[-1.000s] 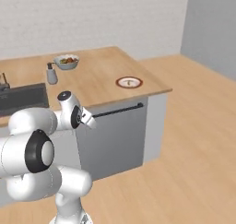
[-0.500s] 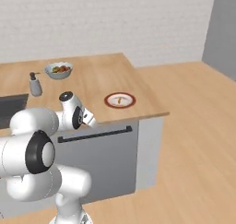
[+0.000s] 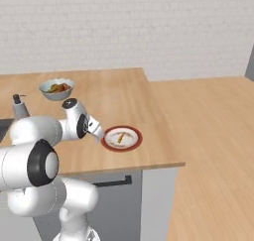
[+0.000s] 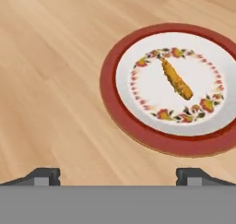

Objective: Pick up the knife from the drawer and place it on the cutting board. Then place the meat from the plate to the cutting board.

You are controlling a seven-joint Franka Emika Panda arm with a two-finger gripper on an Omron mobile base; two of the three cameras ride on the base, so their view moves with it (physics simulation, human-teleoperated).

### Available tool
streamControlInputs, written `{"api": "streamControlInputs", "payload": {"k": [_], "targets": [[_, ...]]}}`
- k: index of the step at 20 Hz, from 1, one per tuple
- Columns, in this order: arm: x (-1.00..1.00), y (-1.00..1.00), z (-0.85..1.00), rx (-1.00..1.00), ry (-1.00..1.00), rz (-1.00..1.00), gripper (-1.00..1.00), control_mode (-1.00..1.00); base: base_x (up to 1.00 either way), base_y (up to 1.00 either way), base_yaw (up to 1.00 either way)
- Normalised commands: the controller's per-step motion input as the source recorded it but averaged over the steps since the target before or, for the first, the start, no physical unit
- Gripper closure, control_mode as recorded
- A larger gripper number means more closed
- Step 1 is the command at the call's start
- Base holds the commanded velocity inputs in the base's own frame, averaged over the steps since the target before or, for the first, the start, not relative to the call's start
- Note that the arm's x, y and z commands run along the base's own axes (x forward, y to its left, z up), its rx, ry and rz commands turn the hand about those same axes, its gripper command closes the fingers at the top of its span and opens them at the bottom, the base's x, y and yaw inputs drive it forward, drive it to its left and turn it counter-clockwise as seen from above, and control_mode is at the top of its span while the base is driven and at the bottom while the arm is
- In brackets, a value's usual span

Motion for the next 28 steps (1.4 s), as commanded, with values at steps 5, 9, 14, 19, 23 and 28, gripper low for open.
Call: {"api": "streamControlInputs", "payload": {"k": [5,9,14,19,23,28], "targets": [[0.65,-0.50,-0.01,0.07,0.13,0.07,-1.00,-1.00,0.19,-0.12,0.04],[0.64,-0.37,-0.08,0.03,0.13,0.00,-1.00,-1.00,0.00,0.00,0.00],[0.40,-0.15,-0.20,0.00,0.10,0.00,-1.00,-1.00,0.00,0.00,0.00],[-0.10,-0.32,-0.43,0.00,0.12,0.00,-1.00,-1.00,0.00,0.00,0.00],[-0.12,-0.36,-0.31,0.00,0.06,0.01,-1.00,-1.00,0.00,0.00,0.00],[-0.11,-0.09,-0.33,-0.02,0.08,0.12,-1.00,-1.00,0.00,0.00,0.00]]}}
